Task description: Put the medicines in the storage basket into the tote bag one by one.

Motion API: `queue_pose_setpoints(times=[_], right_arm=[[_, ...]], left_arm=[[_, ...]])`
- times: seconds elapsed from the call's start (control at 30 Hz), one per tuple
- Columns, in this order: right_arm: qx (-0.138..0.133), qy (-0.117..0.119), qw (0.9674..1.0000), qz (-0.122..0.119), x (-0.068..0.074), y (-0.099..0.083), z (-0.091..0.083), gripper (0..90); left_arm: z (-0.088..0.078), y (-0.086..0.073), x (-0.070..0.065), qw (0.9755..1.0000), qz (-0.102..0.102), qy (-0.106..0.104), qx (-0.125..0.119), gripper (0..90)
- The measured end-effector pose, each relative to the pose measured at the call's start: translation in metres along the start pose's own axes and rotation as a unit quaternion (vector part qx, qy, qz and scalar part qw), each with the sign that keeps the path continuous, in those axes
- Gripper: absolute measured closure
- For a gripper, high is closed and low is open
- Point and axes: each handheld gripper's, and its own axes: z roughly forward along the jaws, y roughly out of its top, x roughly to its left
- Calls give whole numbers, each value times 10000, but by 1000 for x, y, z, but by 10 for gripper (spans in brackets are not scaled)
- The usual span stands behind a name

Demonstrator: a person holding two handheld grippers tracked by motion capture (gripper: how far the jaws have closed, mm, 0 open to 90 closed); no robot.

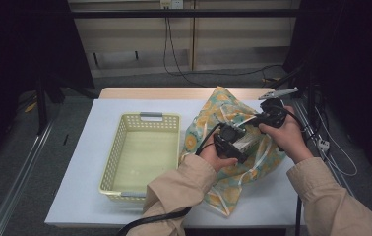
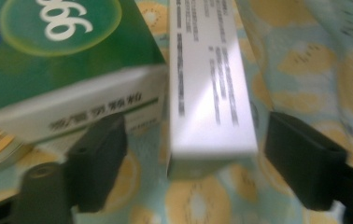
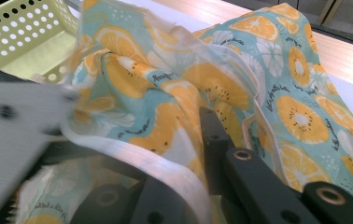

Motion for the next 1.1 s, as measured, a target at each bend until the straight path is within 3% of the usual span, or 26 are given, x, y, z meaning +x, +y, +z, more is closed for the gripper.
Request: queue_pose_setpoints(times=[0.1,0.33,0.47,0.9,1.0,1.1], right_arm=[[29,-7,10000,3,1,-1,1,892],[72,-40,10000,6,1,-4,5,893],[99,-106,9999,42,-2,-5,6,893],[117,-191,9996,195,-16,-11,11,893],[95,-188,9995,223,-15,-12,12,893],[77,-189,9996,214,-15,-11,12,893]], left_arm=[[-15,-7,1,10000,42,59,37,160],[-47,-28,-1,9999,52,-72,-99,126],[-58,-35,-5,9997,207,-81,-58,114],[-51,-57,-29,9967,515,-634,34,107],[-45,-61,-32,9962,561,-646,145,107],[-35,-66,-35,9967,460,-640,203,116]])
